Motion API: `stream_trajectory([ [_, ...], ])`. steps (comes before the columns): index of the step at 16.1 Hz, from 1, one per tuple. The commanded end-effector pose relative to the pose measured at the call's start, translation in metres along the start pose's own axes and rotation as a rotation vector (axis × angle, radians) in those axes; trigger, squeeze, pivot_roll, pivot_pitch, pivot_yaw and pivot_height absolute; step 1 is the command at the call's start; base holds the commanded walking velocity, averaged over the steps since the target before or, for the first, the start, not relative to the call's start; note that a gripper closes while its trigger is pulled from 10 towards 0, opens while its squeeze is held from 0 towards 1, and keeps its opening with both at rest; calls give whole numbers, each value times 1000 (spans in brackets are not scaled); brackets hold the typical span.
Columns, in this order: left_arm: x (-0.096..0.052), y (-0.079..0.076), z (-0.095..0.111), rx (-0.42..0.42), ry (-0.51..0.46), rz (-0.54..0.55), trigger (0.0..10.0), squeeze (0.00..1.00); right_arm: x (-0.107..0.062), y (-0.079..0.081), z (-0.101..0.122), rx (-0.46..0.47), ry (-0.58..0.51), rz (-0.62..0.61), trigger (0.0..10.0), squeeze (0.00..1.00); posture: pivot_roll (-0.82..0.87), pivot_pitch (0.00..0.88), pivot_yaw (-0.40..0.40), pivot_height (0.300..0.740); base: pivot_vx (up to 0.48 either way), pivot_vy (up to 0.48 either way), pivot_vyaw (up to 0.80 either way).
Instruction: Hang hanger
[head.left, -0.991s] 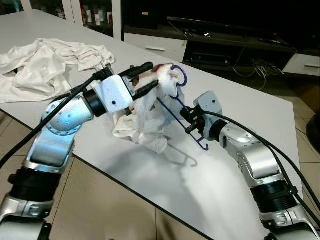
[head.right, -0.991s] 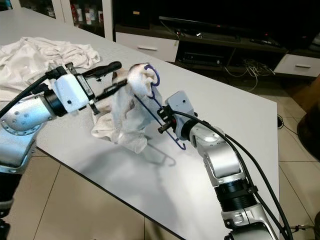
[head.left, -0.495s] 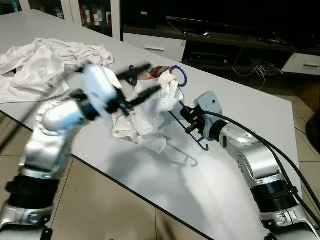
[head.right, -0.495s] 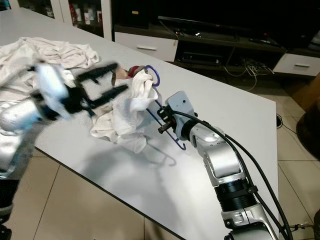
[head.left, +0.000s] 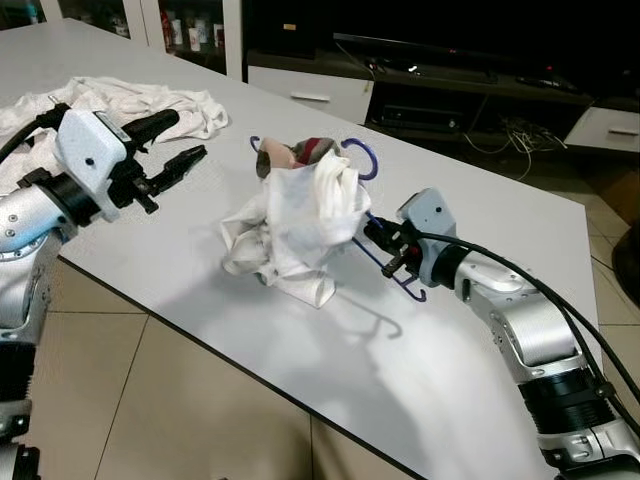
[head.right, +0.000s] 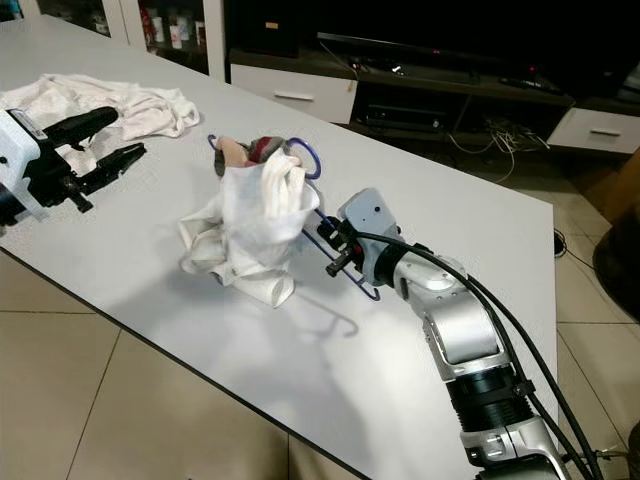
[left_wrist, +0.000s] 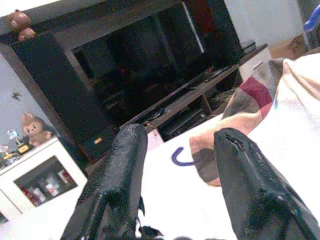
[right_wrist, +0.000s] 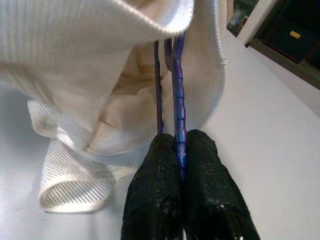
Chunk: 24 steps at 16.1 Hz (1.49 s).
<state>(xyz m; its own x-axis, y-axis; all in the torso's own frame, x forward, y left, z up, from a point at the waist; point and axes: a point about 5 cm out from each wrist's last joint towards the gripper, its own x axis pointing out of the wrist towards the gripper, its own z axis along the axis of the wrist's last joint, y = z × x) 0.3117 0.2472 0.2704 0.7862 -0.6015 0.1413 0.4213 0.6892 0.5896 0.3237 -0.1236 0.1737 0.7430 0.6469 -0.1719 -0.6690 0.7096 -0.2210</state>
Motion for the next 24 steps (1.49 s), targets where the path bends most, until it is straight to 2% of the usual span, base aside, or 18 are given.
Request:
stream_trajectory([
  [1,2,4,9,-26,-63,-6,10000,318,-2,-4,12,-26,-62,-3,0,0,72,23,-102,740,0,0,0],
  [2,2,6,8,-23,-61,5,10000,537,-2,-2,14,-29,-73,7,0,0,72,23,-102,740,0,0,0],
  [3,2,9,2,27,-26,16,10000,494,-2,3,16,-42,-94,38,0,0,71,23,-102,740,0,0,0],
  [4,2,10,-2,47,-18,-2,10000,0,-3,10,16,-88,-92,82,0,0,72,24,-101,740,0,0,0],
  [8,6,13,-5,113,-20,-49,10000,0,-9,20,18,-165,-98,180,0,0,71,25,-103,740,0,0,0],
  [10,8,11,-7,129,-11,-79,10000,0,-10,21,19,-188,-91,191,0,0,70,24,-103,740,0,0,0],
  [12,16,1,-9,131,-16,-161,10000,0,-10,22,20,-220,-91,208,0,0,71,23,-106,740,0,0,0],
  [16,17,-25,-30,103,111,-423,10000,0,-12,22,29,-258,-134,231,0,0,70,21,-107,740,0,0,0],
  [21,11,-28,-38,68,206,-565,10000,0,-18,25,38,-268,-206,279,0,0,72,16,-105,740,0,0,0],
  [22,9,-27,-37,58,209,-594,4706,0,-22,28,40,-272,-229,310,0,0,74,13,-104,740,0,0,0],
  [23,7,-27,-37,48,211,-611,0,0,-24,29,40,-278,-240,334,0,0,76,13,-105,740,0,0,0],
  [24,6,-26,-36,44,212,-617,0,0,-25,29,40,-280,-242,338,0,0,76,12,-105,740,0,0,0],
])
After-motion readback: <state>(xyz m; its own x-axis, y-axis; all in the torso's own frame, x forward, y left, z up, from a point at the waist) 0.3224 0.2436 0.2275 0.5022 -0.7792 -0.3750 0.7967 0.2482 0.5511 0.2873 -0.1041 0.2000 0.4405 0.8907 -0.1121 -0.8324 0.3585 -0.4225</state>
